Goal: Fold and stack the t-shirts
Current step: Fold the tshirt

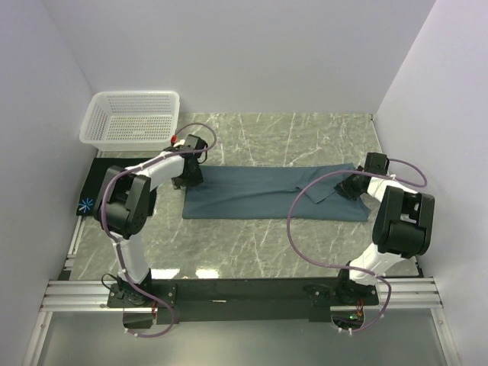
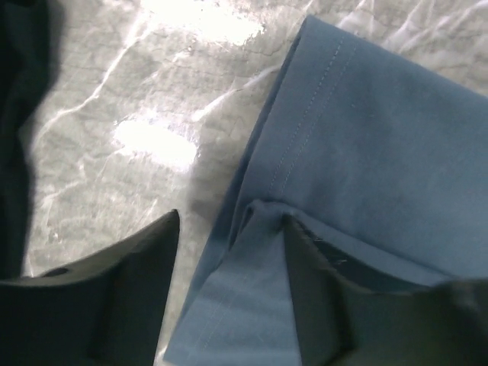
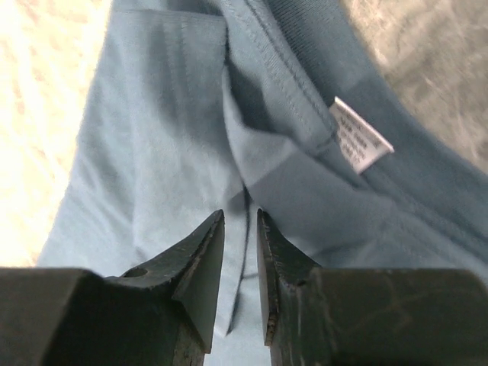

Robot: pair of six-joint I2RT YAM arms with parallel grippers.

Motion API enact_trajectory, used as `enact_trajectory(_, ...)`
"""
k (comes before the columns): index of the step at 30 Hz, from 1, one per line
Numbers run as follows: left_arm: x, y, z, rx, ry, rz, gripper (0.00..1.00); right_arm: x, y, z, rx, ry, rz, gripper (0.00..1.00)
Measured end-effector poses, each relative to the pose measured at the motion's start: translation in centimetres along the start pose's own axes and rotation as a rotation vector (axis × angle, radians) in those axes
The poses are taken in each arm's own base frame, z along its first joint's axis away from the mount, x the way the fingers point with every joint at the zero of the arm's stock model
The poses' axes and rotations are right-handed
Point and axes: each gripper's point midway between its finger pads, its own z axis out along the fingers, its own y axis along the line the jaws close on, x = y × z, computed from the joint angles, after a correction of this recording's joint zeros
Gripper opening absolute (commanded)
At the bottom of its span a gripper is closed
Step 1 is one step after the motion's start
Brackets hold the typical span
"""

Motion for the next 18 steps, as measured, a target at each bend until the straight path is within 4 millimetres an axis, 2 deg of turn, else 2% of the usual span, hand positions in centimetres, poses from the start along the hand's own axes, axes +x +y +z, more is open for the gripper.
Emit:
enact_trajectory(2, -0.3, 0.1, -0.7, 0.003, -0.003, 0.001, 0.75, -0.3, 0.3, -0.8, -0.003, -0.016, 0.006, 0.32)
enact_trajectory(3, -0.6, 0.1, -1.2, 0.009, -0.008, 0.001, 0.76, -0.5, 0.5, -1.4, -0.006, -0.031, 0.008, 0.32)
enact_trajectory(5, -1.5, -0.1, -2.7, 0.031, -0.033, 0.0, 0.85, -1.3, 1.3, -3.0, -0.021, -0.075, 0.015, 0.35)
enact_trajectory(7, -2.4, -0.6, -4.6, 0.066, -0.067, 0.009, 0.88, -2.1, 1.9, -4.5, -0.035, -0.121, 0.017, 0.37)
enact_trajectory(10, -3.2, -1.9, -7.7, 0.142, -0.121, 0.042, 0.86, -2.4, 2.7, -6.2, -0.053, -0.159, 0.014, 0.37)
enact_trajectory(13, -3.2, -3.4, -9.0, 0.201, -0.134, 0.1, 0.84, -1.1, 3.1, -6.3, -0.059, -0.14, 0.016, 0.36)
enact_trajectory(16, -2.7, -4.4, -8.3, 0.213, -0.112, 0.159, 0.84, 1.9, 3.1, -5.5, -0.046, -0.074, 0.015, 0.37)
enact_trajectory(18, -2.3, -4.9, -6.9, 0.201, -0.091, 0.194, 0.84, 3.9, 3.0, -5.2, -0.033, -0.03, 0.012, 0.37)
